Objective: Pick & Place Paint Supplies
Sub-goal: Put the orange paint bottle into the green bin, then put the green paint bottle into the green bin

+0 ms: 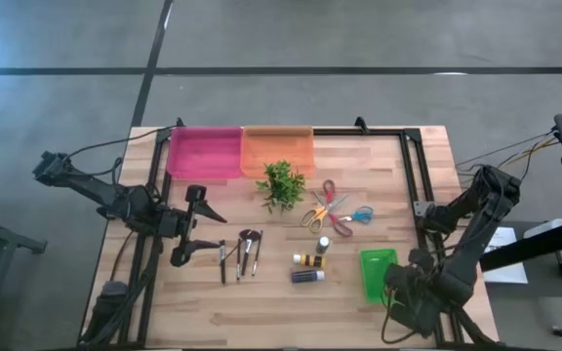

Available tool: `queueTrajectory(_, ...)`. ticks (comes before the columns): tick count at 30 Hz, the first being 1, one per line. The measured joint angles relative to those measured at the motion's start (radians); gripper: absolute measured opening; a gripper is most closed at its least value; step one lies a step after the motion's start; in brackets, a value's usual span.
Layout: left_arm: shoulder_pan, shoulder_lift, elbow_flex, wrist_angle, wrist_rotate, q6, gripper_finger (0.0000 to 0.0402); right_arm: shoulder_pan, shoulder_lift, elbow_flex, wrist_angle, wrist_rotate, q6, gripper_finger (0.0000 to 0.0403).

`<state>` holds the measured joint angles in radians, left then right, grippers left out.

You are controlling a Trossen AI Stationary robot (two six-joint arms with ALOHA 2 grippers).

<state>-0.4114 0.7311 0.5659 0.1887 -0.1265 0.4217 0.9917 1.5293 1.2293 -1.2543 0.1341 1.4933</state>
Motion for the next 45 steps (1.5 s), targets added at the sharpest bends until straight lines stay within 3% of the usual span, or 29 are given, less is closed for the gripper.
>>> queueTrajectory(26,0.0,0.0,0.0,0.001,0.0,0.0,0.0287,0.001,-0.002,-0.105,0.09,-0.008,-0.066,0.0108)
queueTrajectory(35,0.0,0.0,0.0,-0.002,0.0,0.0,0.0287,0.0,-0.005,-0.106,0.08,-0.007,-0.064,0.025)
queueTrajectory(41,0.0,0.0,0.0,-0.002,0.0,0.0,0.0287,0.0,-0.026,-0.08,0.045,0.023,-0.061,0.0279)
queueTrajectory(45,0.0,0.0,0.0,-0.002,0.0,0.005,0.0287,-0.012,-0.059,-0.037,-0.012,0.202,-0.104,0.0281)
